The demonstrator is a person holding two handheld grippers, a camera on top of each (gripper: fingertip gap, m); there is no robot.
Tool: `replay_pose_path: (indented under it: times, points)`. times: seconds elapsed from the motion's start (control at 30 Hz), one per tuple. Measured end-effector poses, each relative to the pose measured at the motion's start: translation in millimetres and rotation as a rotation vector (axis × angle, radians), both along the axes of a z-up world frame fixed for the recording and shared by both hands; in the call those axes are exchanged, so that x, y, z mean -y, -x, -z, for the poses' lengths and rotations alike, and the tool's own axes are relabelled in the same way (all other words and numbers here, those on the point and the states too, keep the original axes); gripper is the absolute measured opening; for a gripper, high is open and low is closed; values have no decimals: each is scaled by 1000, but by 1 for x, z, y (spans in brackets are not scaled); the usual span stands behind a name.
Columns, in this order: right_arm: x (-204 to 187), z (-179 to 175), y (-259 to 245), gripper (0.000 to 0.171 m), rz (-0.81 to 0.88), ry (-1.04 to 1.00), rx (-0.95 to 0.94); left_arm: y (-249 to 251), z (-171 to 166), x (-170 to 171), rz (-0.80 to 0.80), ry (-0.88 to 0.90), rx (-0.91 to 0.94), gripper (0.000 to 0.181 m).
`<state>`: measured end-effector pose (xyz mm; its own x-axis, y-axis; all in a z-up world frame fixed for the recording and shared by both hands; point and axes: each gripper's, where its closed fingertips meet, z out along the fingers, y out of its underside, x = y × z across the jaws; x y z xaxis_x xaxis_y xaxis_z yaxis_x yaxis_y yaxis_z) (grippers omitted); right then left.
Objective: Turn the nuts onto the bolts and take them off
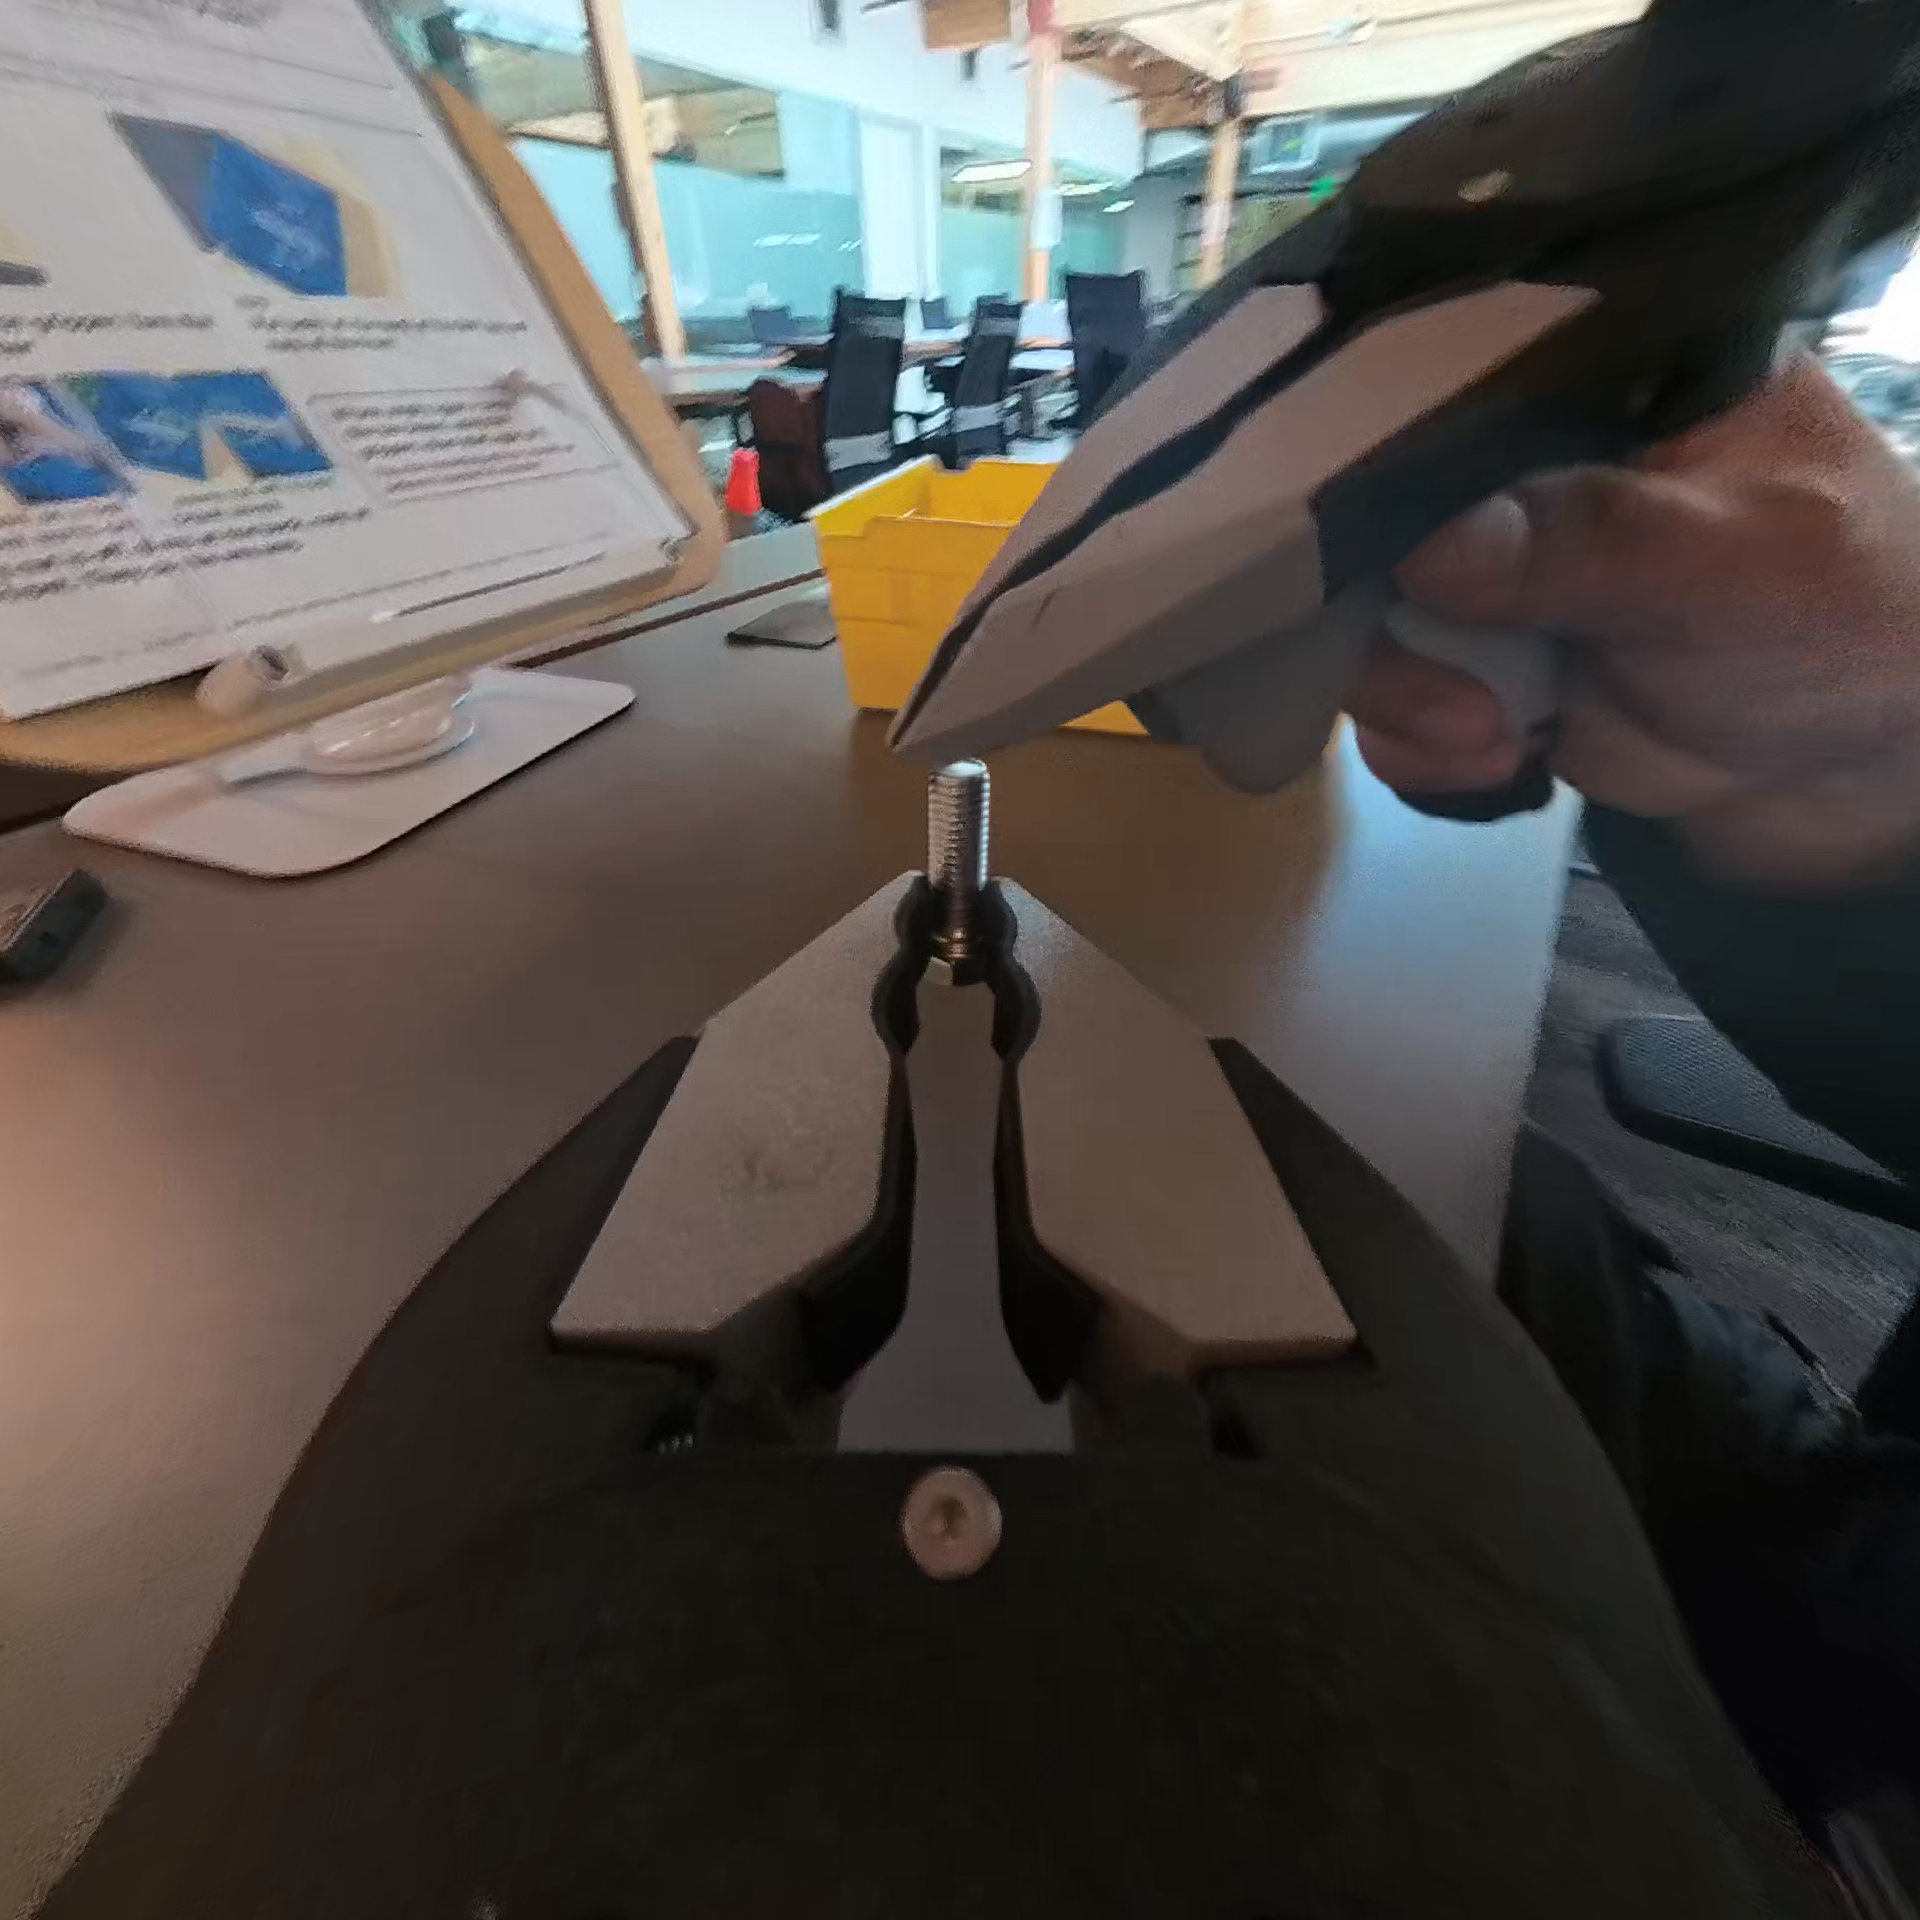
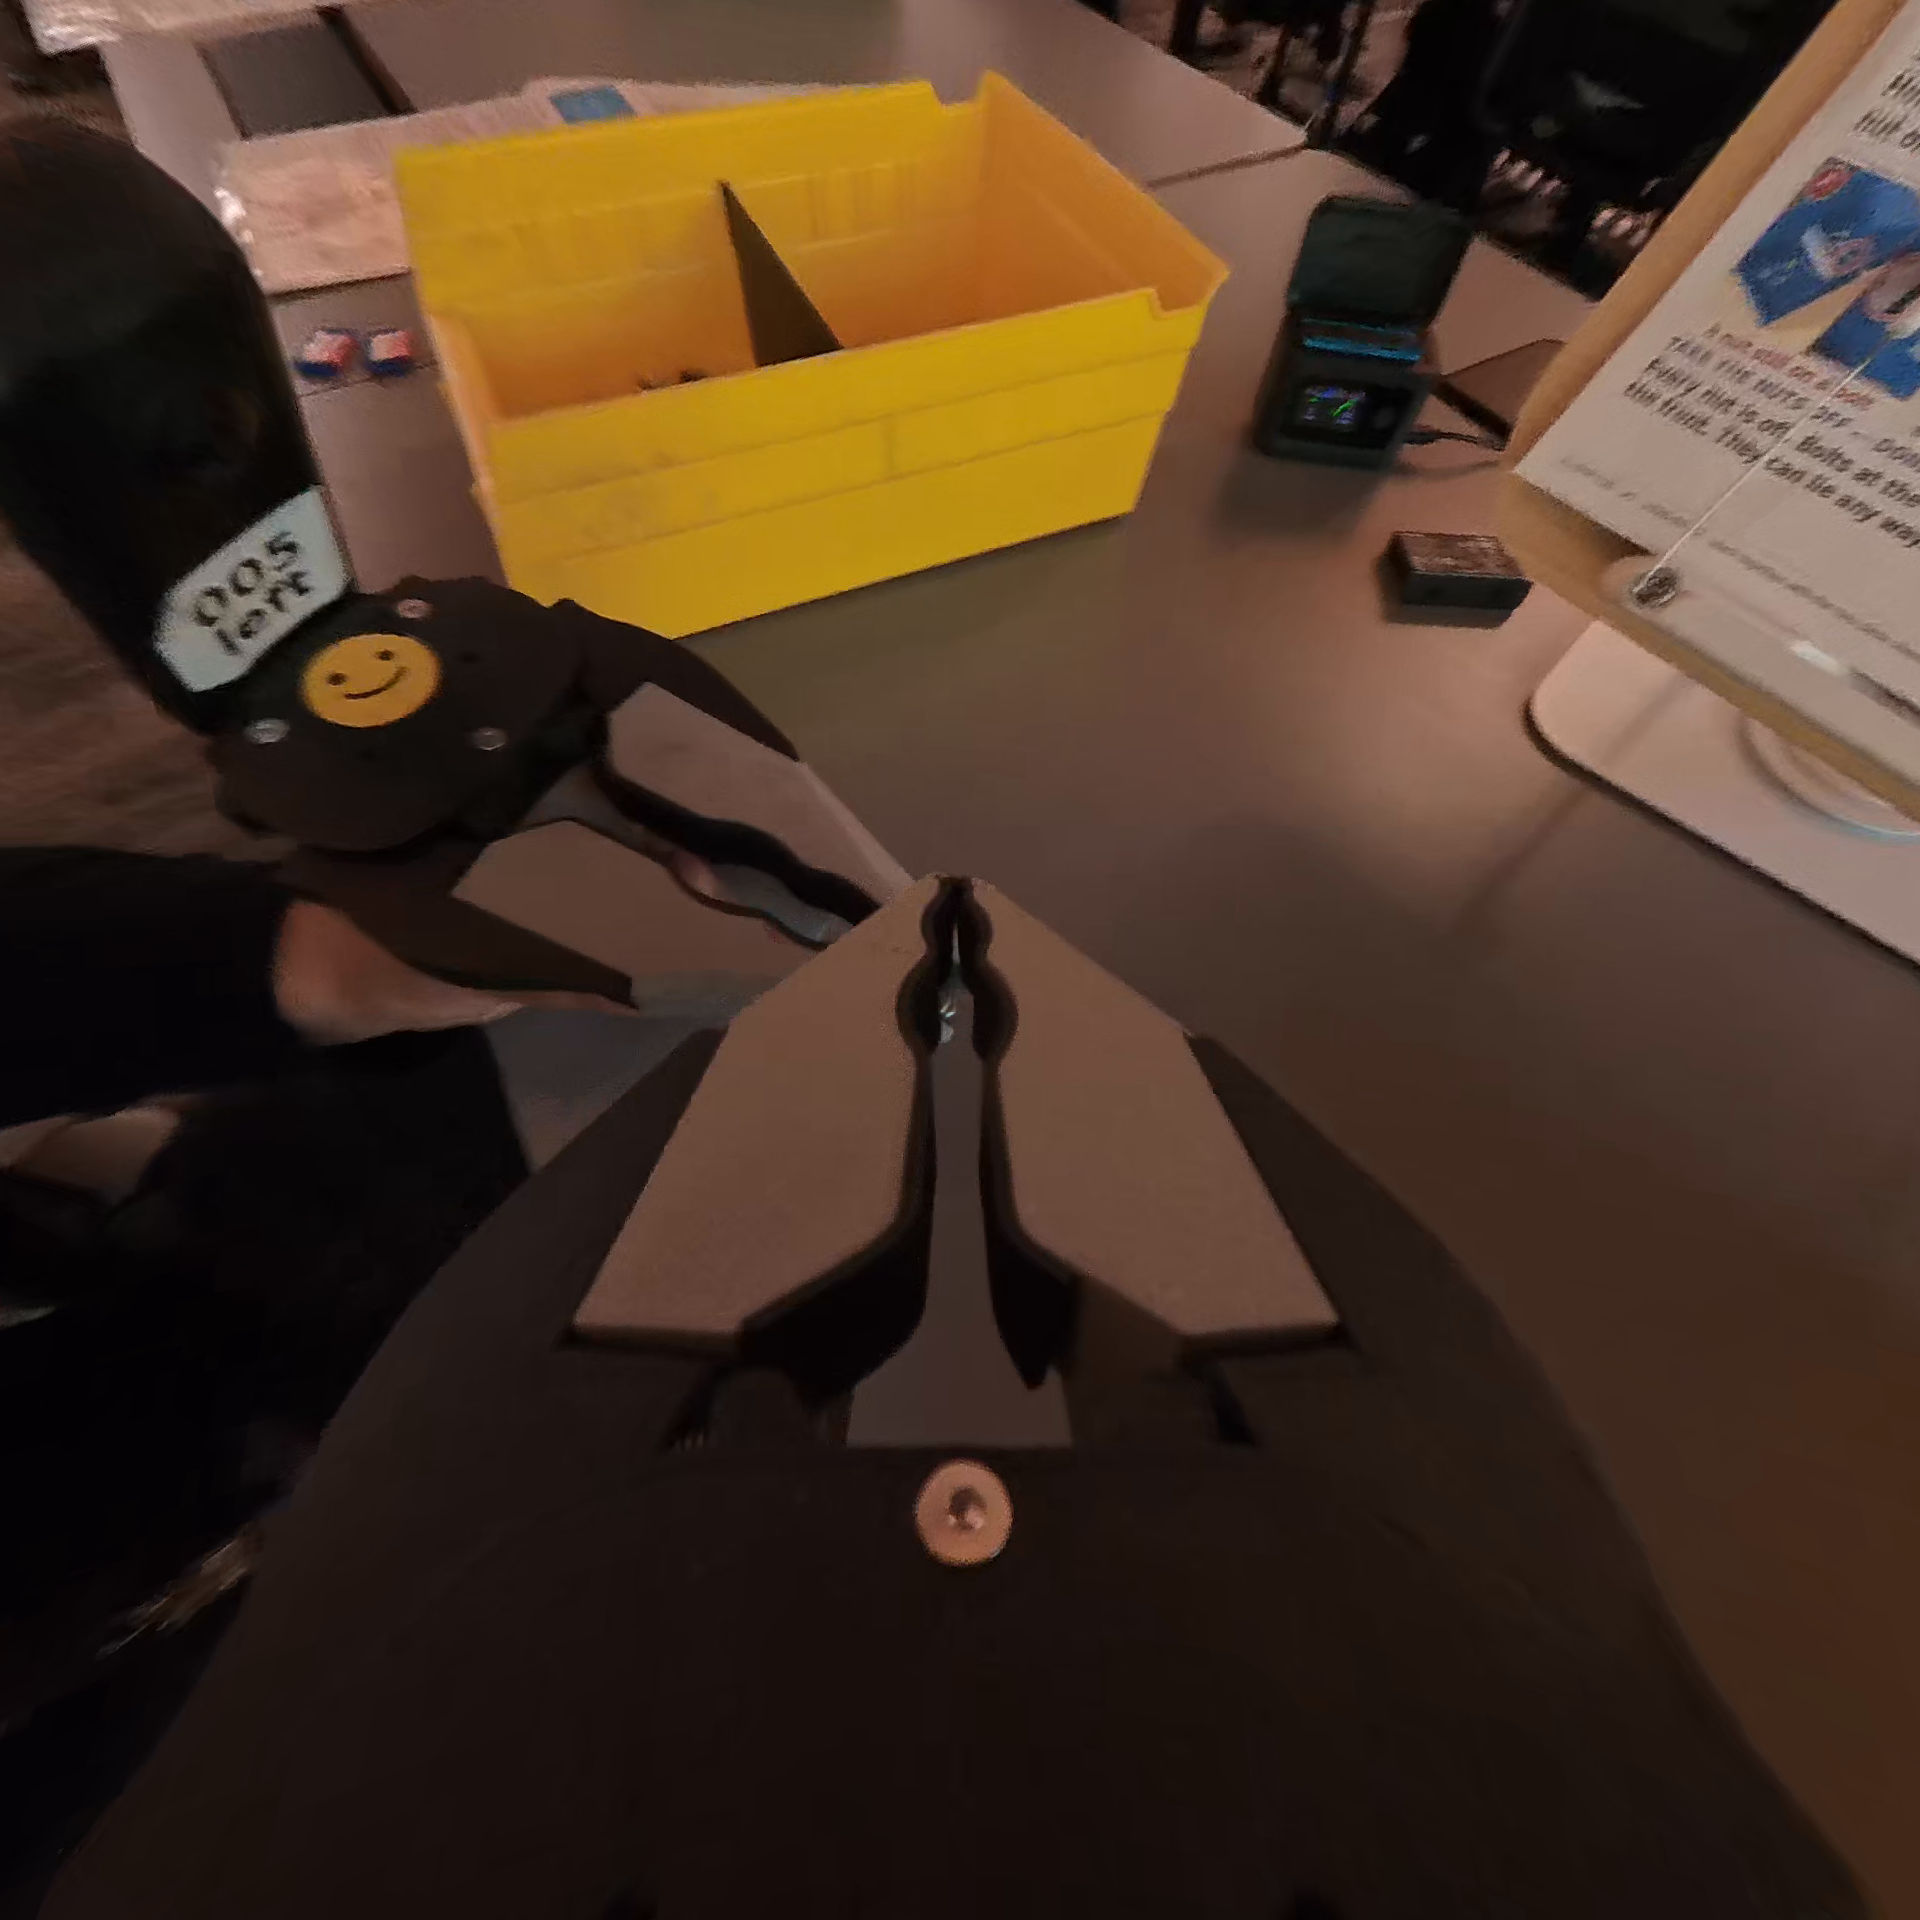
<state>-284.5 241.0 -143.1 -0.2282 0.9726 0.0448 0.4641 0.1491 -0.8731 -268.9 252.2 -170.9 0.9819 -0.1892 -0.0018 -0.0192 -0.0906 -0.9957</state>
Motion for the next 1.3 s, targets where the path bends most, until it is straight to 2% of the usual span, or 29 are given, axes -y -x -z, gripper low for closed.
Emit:
replay_pose_path:
  times: [0.07, 0.13, 0.2, 0.3, 0.37, 0.53, 0.6, 0.7, 0.97, 1.0, 1.07, 1.1, 1.17, 1.3]
  points:
    - [-19, 7, 8, 0, 58, -30, -31, 14, 7, -8, -67, 53, -13, 7]
    - [-33, 13, 1, 13, 58, -33, -21, 31, 13, -13, -118, 93, -33, 7]
    - [-31, 20, -15, 13, -24, -49, -31, 35, 13, -13, -102, 97, 11, 7]
    - [-70, 55, -29, 11, 74, -176, 23, 35, 12, -13, -58, 102, 70, 7]
    - [-81, 69, -34, 15, 79, -149, 31, 34, 12, -12, -32, 101, 89, 7]
    - [-116, 55, -37, 19, 166, -172, -180, 29, 11, -11, -14, 95, 64, 7]
    - [-122, 52, -40, 21, 190, -135, -162, 28, 12, -12, -20, 100, 40, 7]
    - [-136, 53, -41, 16, 250, -184, -177, 25, 13, -12, -27, 96, 0, 7]
    - [-130, 45, -61, 18, 218, -191, -144, 22, 6, -7, -3, 45, 3, 7]
    - [-123, 45, -71, 14, 163, -178, -94, 21, 6, -6, 7, 44, 2, 7]
    - [-109, 51, -97, 22, 51, -152, 62, 18, 6, -6, 22, 44, -1, 7]
    - [-107, 52, -111, 20, 19, -164, 108, 17, 6, -6, 28, 44, 0, 7]
    - [-107, 55, -134, 17, 5, -162, 155, 16, 6, -5, 36, 42, -1, 7]
    - [-102, 81, -166, 23, 37, -60, 301, 16, 5, -5, 42, 39, 2, 7]
